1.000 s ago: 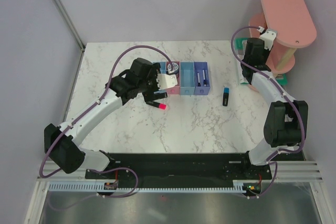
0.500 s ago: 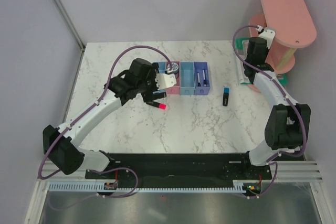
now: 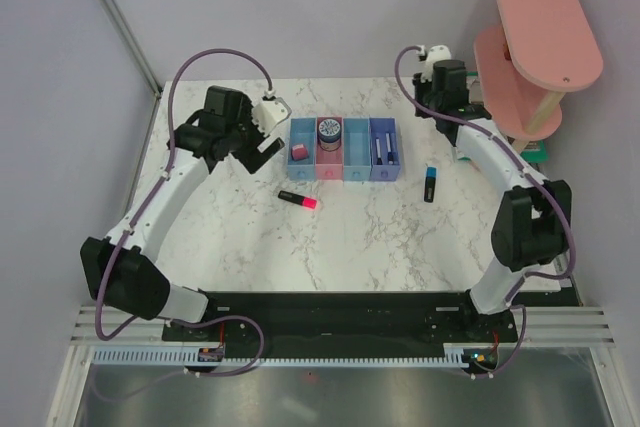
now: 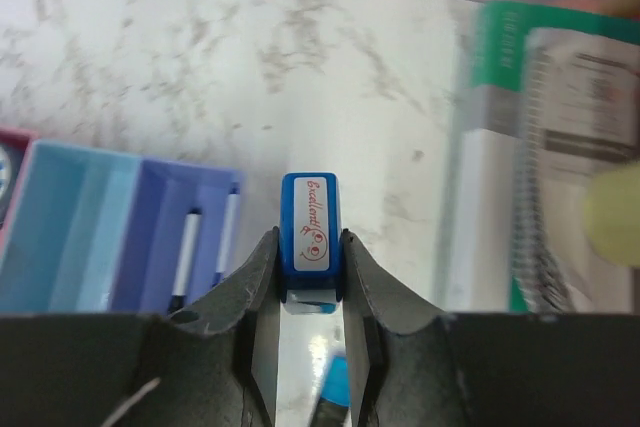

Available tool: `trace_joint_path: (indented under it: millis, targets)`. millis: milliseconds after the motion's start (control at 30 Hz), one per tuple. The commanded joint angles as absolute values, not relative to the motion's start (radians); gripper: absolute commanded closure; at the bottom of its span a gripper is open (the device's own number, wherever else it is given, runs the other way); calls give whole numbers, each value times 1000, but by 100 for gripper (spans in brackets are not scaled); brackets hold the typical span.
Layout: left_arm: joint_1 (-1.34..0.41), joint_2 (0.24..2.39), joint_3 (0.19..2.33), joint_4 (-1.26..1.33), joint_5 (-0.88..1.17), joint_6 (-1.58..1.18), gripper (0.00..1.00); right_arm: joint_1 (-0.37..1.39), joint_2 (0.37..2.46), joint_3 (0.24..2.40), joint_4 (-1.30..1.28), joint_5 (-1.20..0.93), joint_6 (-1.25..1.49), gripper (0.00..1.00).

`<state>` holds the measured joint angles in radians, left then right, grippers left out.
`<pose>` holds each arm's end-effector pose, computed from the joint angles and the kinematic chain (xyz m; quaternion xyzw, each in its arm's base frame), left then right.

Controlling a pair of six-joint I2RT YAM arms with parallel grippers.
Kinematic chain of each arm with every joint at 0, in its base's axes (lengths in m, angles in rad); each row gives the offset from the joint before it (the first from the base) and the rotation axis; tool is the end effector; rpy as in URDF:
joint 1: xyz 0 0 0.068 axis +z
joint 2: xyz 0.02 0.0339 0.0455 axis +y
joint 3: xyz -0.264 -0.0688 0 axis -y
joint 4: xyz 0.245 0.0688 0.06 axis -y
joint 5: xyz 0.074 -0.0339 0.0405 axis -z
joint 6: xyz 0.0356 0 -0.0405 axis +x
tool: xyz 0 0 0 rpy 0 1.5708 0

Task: Sort the stationery into containers
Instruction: Pick up the stationery from the corner of the board, then place the stationery in the storage box.

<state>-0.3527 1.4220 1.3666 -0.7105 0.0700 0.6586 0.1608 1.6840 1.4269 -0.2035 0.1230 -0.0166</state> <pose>0.2879 -0.1086 0.3450 0.4574 0.7978 0.0278 0.3918 0.3955 0.0597 0.3229 -0.0429 0.8478 -0.0142 0.5284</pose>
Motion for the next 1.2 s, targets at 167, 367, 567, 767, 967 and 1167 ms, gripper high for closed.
trace_joint_path:
  millis: [167,367,567,767,967,1167]
  targets:
    - [-270,1310,1292,-773,192,607,0,400,1937,1676,-302,-70,-225,100]
    - [-275,1255,1169,-805,271,692,0,479,2100,1847,-319,-112,-252,100]
    - [-285,1243,1082,-821,275,805,0,531,2192,1925,-278,-123,-268,100]
    - [-321,1273,1048,-822,256,888,0,568,2259,2003,-236,-112,-270,100]
    - [-344,1347,1061,-802,262,914,0,592,2301,2036,-189,-98,-264,100]
    - [-377,1387,1104,-799,265,916,0,607,2344,2031,-152,-95,-255,100]
